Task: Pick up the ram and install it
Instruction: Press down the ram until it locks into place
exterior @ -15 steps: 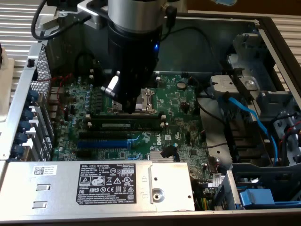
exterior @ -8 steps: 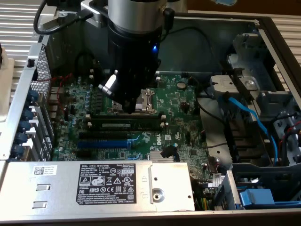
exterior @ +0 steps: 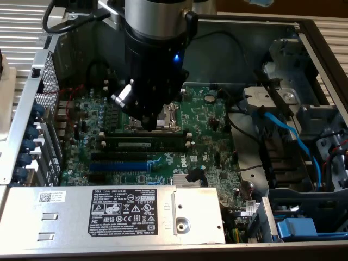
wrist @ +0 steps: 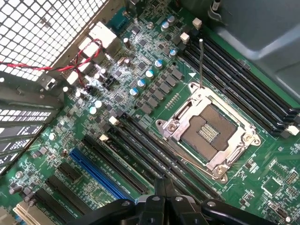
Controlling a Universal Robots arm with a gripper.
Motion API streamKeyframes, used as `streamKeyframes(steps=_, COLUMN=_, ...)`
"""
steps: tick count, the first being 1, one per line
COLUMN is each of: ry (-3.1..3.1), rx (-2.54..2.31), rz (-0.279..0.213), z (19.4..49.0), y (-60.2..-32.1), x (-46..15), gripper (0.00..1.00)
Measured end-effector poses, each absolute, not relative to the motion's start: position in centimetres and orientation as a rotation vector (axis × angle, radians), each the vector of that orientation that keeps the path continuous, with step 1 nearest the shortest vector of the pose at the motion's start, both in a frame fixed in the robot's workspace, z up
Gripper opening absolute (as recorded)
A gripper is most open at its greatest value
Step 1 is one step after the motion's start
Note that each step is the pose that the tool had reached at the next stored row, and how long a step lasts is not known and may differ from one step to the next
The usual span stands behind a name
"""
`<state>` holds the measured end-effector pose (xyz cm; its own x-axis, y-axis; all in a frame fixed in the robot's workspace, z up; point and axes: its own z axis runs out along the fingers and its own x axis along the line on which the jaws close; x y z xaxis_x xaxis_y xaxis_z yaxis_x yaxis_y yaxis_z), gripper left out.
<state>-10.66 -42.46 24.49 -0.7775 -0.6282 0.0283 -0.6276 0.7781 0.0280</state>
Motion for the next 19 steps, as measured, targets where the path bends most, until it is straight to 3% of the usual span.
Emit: streamKeyframes(steps=19, ry=-3.045, rx=0.622, rz=-0.034, z=24.44, y=-42.46, x=-10.66, gripper=0.1)
